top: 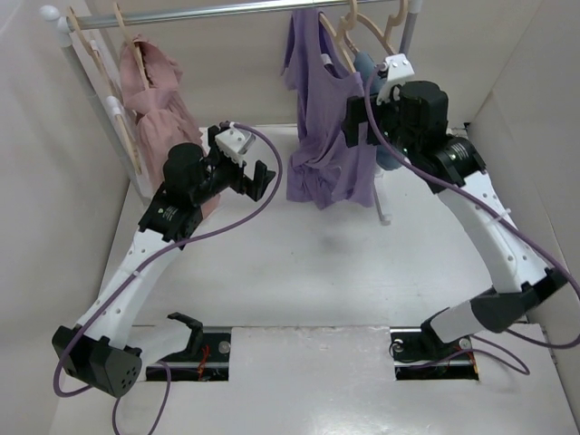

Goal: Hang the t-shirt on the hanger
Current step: Hang the hanger with tshirt onto the clothesline

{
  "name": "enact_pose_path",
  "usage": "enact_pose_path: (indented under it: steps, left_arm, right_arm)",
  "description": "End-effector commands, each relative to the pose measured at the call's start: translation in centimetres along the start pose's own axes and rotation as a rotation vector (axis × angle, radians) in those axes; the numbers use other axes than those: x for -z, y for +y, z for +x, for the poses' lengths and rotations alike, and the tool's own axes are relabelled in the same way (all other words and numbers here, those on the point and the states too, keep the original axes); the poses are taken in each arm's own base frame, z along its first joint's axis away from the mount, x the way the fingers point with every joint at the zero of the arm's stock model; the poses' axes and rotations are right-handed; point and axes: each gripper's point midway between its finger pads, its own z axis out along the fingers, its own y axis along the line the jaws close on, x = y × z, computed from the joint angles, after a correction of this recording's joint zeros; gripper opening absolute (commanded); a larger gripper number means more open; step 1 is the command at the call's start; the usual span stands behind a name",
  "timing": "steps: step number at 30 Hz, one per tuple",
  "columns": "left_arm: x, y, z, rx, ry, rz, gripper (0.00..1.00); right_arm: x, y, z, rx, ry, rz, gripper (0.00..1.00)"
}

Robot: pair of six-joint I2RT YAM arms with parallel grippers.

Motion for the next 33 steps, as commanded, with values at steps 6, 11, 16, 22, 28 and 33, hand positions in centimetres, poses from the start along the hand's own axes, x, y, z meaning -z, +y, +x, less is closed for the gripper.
enact_pose_path:
  steps: [6, 11, 16, 22, 28, 33]
  left_arm:
    - [0.7, -0.8, 2.9, -0.013, 0.034, 0.022, 1.0]
    - [1.6, -2.3, 8.3, 0.026, 0.107, 0.056, 1.0]
    - [2.5, -0.6, 13.5, 0.005, 0.138, -0.088, 1.0]
    - [3.5, 3.4, 17.5, 0.072, 0.083, -0.388, 1.0]
    - [5.5, 4.1, 21.0, 0.069, 0.084, -0.491, 1.0]
    - [7.2, 5.7, 23.3, 0.098, 0.051, -0.589, 1.0]
  right_arm:
    - [8.6, 0.3, 0.2, 0.071, -0.078, -0.013, 1.0]
    - [11.9, 0.4, 6.9, 0.033, -0.118, 0.007, 1.0]
    - [12.8, -1.4, 16.4, -0.265, -0.017, 0.112, 1.0]
    - [10.2, -4.1, 26.4, -0.348, 0.2, 0.293, 1.0]
    - [8.1, -9.6, 30.0, -0.463, 0.3, 0.433, 1.0]
    - [8.1, -12.8, 28.1, -0.44, 0.172, 0.5, 1.0]
